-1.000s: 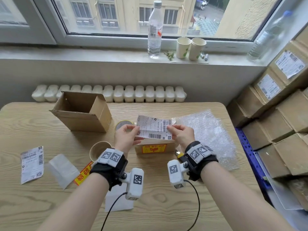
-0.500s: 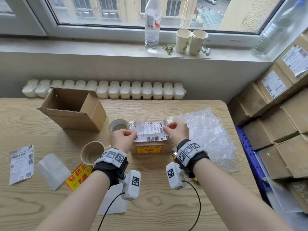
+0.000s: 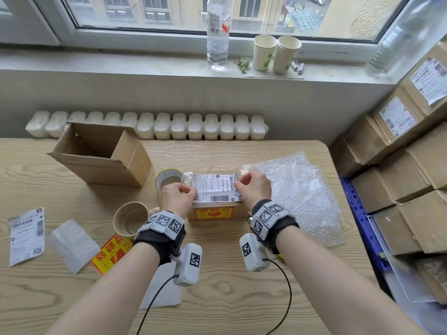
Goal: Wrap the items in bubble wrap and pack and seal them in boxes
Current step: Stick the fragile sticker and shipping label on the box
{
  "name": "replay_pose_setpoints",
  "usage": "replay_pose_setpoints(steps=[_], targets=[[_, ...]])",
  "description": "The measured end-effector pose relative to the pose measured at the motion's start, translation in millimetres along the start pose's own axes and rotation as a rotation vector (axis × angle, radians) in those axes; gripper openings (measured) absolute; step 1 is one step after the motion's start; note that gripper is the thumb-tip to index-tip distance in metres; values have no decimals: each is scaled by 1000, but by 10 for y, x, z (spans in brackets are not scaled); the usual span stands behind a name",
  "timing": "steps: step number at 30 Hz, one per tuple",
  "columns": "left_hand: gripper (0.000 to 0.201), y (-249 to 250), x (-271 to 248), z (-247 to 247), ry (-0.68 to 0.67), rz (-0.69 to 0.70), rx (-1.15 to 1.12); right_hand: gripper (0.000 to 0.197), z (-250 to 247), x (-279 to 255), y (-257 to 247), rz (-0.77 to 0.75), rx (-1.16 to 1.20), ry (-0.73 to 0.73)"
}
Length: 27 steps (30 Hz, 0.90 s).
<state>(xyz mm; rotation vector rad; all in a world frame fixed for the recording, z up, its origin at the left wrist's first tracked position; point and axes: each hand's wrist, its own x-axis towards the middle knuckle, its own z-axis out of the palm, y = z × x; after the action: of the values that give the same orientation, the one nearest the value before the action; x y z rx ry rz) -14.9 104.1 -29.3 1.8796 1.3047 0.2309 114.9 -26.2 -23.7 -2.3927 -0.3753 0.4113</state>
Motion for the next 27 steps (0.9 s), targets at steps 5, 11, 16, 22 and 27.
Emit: replay_pose_setpoints(steps=[5, 11, 16, 22, 27], targets=[[19, -11, 23, -12, 20, 52, 108, 20, 50, -34, 9, -29, -57, 64], [33, -168, -35, 45, 87, 716, 347, 45, 196, -332, -56, -562, -251, 83], [52, -214, -38, 88, -222, 657, 669, 67, 372, -421, 18, -590, -519, -320], [62, -285, 50, 79, -279, 618, 849, 62, 409, -349, 69, -518, -618, -302], [55, -248, 42, 44, -308, 598, 866, 65, 292, -308, 180, -425, -660, -260]])
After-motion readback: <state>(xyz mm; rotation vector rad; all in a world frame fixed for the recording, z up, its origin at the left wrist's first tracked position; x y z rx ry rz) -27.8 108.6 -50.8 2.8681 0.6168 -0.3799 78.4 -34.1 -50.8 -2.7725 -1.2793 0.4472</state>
